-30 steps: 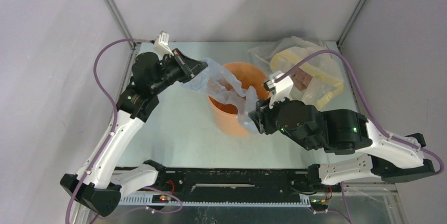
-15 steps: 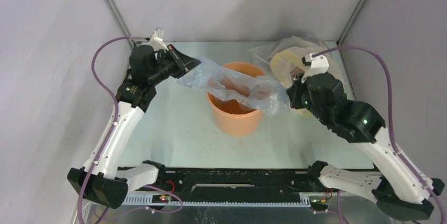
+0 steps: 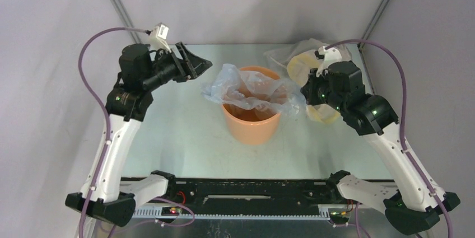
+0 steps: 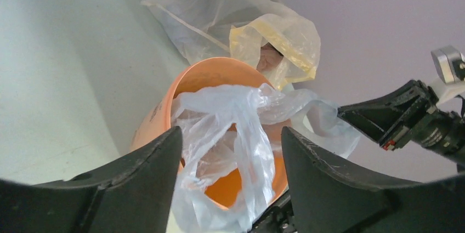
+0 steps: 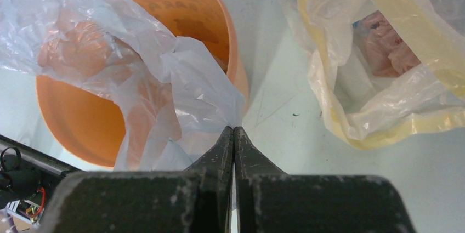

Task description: Put the trash bags into the trash bin

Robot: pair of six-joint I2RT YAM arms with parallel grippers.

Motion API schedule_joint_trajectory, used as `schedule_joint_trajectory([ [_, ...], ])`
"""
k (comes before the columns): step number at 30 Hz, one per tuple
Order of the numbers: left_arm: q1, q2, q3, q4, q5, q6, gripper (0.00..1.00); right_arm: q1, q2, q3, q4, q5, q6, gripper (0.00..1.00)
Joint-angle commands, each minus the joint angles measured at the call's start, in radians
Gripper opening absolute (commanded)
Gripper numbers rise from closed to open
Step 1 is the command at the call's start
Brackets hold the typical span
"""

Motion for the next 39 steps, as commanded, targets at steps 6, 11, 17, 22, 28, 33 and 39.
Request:
schedule_joint_trajectory([
  [6,-0.218,-0.098,0.072,-0.175,-0.289,0.418,0.95,-0.004,0.010,0.036,0.041,-0.082,-0.030,0.00],
  [11,-0.331,-0.088,0.068,-0.179,-0.485,0.517,1.00,-0.004,0.010,0.036,0.034,-0.094,-0.027,0.00],
  [17,-0.440,0.003,0.101,-0.223,-0.609,0.620,1.00,-0.004,0.007,0.036,0.027,-0.090,-0.027,0.00],
  [22,-0.451,0.036,0.118,-0.236,-0.612,0.633,0.83,-0.004,0.015,0.035,0.023,-0.081,-0.025,0.00],
  [28,-0.446,0.063,0.173,-0.318,-0.727,0.558,0.05,-0.006,0.007,0.036,-0.002,-0.017,-0.027,0.00],
  [33,-0.372,0.010,0.182,-0.331,-0.609,0.444,0.00,-0.025,-0.009,0.038,-0.028,0.059,-0.019,0.00],
  [39,-0.231,-0.026,0.197,-0.366,-0.423,0.341,0.00,-0.061,-0.011,0.068,-0.058,0.140,-0.021,0.00],
])
